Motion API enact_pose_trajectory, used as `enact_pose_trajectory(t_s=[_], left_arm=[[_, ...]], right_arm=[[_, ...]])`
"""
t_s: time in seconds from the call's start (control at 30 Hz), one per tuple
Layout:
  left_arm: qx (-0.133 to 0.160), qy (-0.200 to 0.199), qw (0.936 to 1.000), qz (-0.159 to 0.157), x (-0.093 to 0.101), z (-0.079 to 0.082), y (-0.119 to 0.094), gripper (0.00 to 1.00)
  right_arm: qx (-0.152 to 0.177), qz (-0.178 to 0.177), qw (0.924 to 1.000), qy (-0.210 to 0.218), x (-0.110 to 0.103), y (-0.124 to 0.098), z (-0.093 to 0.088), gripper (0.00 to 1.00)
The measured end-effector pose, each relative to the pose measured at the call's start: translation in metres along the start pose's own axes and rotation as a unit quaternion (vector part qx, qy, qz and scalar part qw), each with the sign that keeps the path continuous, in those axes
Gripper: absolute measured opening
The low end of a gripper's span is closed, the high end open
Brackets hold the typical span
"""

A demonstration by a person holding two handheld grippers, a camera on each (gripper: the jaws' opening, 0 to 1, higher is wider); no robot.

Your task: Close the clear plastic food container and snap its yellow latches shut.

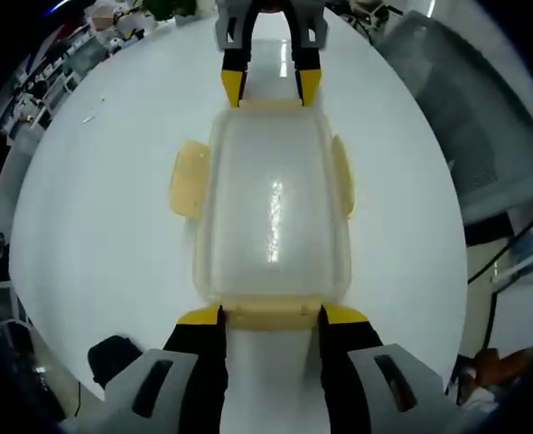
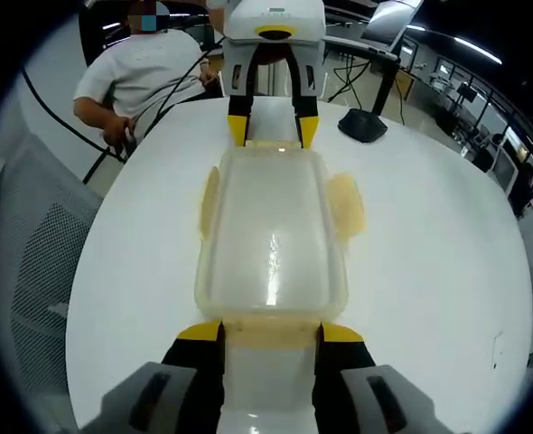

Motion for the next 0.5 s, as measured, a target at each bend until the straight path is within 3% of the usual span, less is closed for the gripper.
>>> enact_pose_trajectory(t_s=[0.5], left_arm=[[-0.010,-0.004,0.9998,0.019,0.0018,0.0021,-0.0006,0.36]], right_arm=[[0.007,-0.025,0.9995,-0.018,-0.0038,-0.0024,0.0011,0.35]])
Point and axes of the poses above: the point that each gripper's makers call its tool centre point, and the gripper's own axes: y roughly forward along the fingers, x roughly to its right, z roughly out of its top, the point moved 6 cm from there along -y, roughly backward along the fingers, and after that the axes turned 8 degrees about x, right-handed, at the moved point
